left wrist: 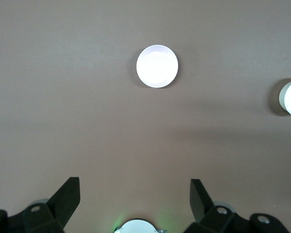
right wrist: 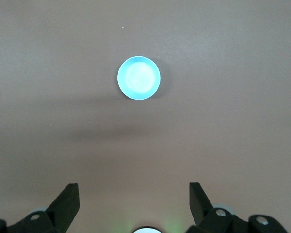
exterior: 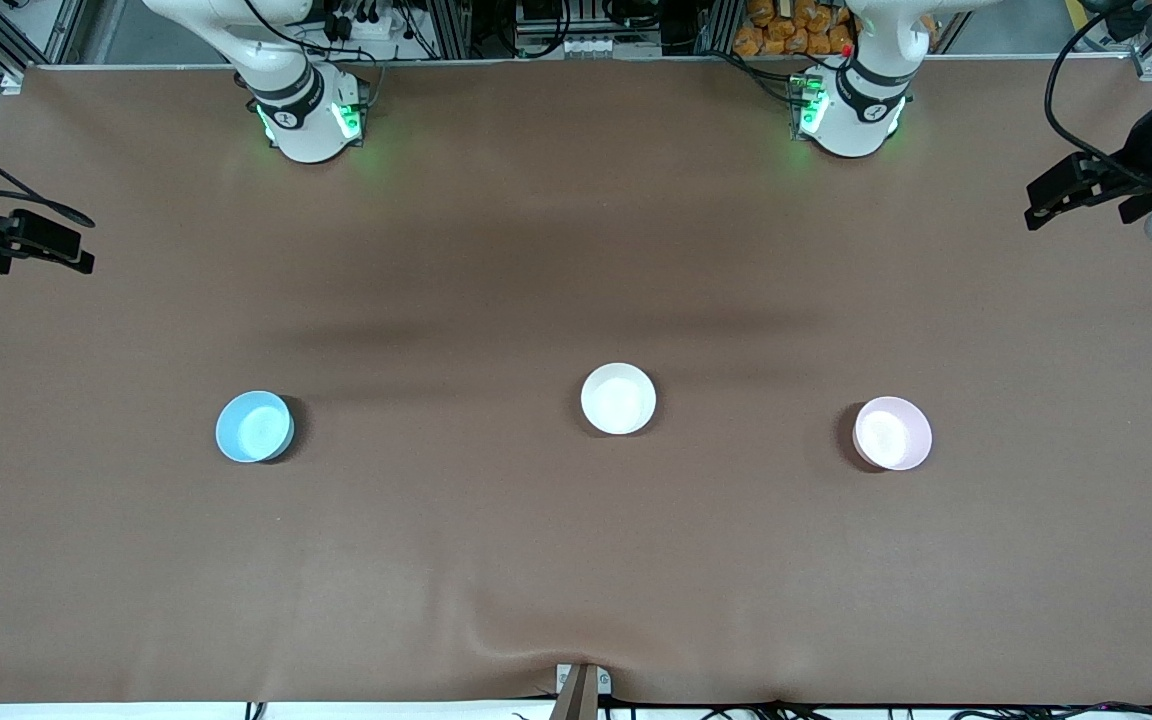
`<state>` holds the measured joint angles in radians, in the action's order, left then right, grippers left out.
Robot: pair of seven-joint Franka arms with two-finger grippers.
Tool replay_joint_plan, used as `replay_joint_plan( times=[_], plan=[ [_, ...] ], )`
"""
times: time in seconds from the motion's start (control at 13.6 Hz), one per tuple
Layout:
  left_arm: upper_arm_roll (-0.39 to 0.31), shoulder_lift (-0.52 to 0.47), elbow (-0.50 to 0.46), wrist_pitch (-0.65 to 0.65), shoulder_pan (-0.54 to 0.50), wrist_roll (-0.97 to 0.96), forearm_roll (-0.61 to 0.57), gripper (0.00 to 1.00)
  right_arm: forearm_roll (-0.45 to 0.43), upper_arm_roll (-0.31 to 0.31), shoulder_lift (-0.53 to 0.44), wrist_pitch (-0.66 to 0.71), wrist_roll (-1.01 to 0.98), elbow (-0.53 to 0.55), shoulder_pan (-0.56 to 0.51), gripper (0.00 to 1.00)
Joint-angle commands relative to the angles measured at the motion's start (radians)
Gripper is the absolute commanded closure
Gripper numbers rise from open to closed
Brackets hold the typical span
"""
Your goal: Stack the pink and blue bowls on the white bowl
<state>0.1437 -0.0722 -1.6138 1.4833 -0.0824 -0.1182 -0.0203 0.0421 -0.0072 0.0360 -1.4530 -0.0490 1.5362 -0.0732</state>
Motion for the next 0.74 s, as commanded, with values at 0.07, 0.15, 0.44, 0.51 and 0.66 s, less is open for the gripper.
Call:
replay_joint_plan(
  times=[0.07,0.15,0.44,0.51,0.66],
  plan=[
    [0.004,-0.006,-0.154,0.185,-0.04,0.026,-0.017,0.0,0.016,0.007,0.001,0.006,0.009,-0.002,-0.013,0.0],
    [0.004,0.0,-0.208,0.26,-0.042,0.037,-0.017,0.0,0.016,0.007,-0.001,0.008,0.009,-0.002,-0.013,0.0],
    [0.004,0.04,-0.415,0.579,-0.082,0.075,-0.015,0.0,0.016,0.007,0.001,-0.001,0.006,0.013,-0.013,0.0],
    [0.004,0.067,-0.425,0.61,-0.083,0.077,-0.015,0.0,0.016,0.007,0.001,-0.006,0.006,0.018,-0.013,0.0],
    [0.004,0.136,-0.428,0.664,-0.085,0.078,-0.015,0.0,0.016,0.007,0.002,-0.009,0.006,0.021,-0.013,0.0]
  ],
)
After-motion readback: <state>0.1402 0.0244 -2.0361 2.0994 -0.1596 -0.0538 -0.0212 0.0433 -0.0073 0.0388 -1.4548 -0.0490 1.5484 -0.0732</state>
